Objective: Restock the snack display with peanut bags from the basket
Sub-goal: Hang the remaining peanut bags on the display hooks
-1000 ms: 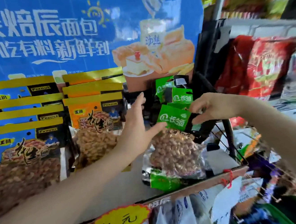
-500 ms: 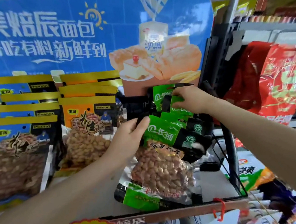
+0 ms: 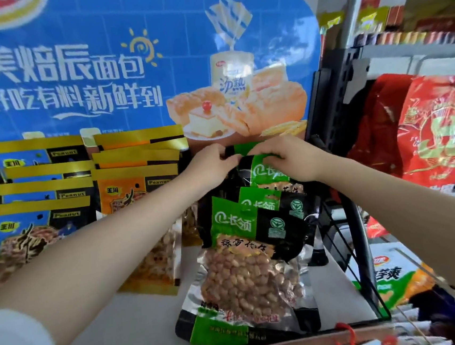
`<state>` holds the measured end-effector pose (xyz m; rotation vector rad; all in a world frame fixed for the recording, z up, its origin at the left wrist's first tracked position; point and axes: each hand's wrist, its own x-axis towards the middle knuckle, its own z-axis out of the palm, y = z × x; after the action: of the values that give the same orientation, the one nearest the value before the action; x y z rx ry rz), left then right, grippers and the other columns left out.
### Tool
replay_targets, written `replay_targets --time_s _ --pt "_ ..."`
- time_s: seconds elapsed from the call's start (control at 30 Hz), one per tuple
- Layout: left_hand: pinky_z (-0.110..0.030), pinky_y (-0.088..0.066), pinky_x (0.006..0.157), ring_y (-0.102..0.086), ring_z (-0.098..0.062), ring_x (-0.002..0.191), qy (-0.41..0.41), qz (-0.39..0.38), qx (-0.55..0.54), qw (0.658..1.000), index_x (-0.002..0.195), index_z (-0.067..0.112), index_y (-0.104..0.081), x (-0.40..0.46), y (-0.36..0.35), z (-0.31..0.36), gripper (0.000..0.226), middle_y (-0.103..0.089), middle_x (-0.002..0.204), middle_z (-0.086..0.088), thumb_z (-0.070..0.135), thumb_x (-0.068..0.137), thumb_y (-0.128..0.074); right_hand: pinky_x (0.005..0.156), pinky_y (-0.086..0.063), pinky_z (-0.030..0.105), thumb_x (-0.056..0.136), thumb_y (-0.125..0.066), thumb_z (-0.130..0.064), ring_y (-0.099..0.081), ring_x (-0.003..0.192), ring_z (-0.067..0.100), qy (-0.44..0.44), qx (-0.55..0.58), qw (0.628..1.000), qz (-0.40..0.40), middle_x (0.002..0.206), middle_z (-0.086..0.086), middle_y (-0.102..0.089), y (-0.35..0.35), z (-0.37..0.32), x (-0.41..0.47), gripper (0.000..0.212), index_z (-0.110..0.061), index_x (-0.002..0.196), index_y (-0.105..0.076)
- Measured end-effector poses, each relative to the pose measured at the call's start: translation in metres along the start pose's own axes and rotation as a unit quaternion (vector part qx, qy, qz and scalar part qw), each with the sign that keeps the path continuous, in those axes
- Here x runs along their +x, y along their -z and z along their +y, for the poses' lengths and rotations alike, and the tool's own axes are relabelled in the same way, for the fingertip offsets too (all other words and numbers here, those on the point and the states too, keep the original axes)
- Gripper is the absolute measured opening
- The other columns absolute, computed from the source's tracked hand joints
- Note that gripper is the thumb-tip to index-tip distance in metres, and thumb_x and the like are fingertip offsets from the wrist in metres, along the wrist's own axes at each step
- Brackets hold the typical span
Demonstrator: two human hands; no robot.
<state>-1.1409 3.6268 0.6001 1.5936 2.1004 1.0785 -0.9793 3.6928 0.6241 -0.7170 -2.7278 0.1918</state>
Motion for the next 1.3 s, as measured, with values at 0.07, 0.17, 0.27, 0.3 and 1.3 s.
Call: replay_targets --time_s 0.07,0.17,0.27,0.3,1.3 --pt "-0.046 -0.056 0.076 -0.067 -0.033 0.084 -0.015 -0.01 0.014 1.0 0.124 0.0 -0.047 0.006 -0.003 0.005 0.045 -0.06 0.106 -0.016 0.029 0.091 -0.055 0.097 -0.023 0.009 0.09 -0.044 0.005 -0.043 0.131 0.019 0.007 0.002 1.0 -0.026 0.14 0.005 -0.051 0.003 0.001 -0.006 0.045 -0.014 0.13 -0.053" --pt "-0.036 -0.055 0.058 -0.065 -0.03 0.07 -0.03 -0.01 -0.011 0.999 0.108 -0.002 -0.053 0.014 0.001 0.007 0.022 -0.058 0.088 -0.016 0.013 0.092 -0.053 0.096 -0.026 0.007 0.09 -0.046 0.006 -0.047 0.124 0.003 -0.003 0.012 0.998 -0.055 0.138 -0.004 -0.05 0.008 0.001 -0.015 0.051 -0.022 0.131 -0.051" --pt "-0.047 -0.054 0.071 -0.062 -0.034 0.073 -0.123 0.079 0.033 0.989 0.073 0.007 -0.047 0.017 0.006 0.011 0.021 -0.054 0.074 -0.016 0.012 0.092 -0.051 0.083 -0.028 0.001 0.09 -0.048 0.004 -0.056 0.106 -0.006 -0.028 -0.002 0.998 -0.048 0.138 -0.005 -0.048 0.012 0.003 -0.019 0.05 -0.02 0.134 -0.048" --pt "-0.05 -0.053 0.074 -0.06 -0.035 0.076 -0.148 0.095 0.042 0.984 0.072 0.006 -0.046 0.018 0.007 0.012 0.021 -0.052 0.076 -0.016 0.012 0.092 -0.052 0.088 -0.028 0.006 0.09 -0.05 0.002 -0.053 0.118 0.005 -0.036 -0.012 0.999 -0.031 0.141 -0.001 -0.047 0.011 0.003 -0.019 0.049 -0.018 0.134 -0.047" --pt "-0.026 -0.033 0.051 -0.052 -0.017 0.053 -0.158 -0.052 0.114 0.979 0.07 0.007 -0.052 0.012 -0.011 -0.004 0.025 -0.059 0.066 -0.009 0.023 0.09 -0.057 0.104 -0.03 0.022 0.091 -0.055 -0.008 -0.042 0.132 0.018 -0.087 -0.027 0.995 -0.046 0.141 0.003 -0.05 -0.018 0.003 -0.049 0.041 -0.012 0.132 -0.05"
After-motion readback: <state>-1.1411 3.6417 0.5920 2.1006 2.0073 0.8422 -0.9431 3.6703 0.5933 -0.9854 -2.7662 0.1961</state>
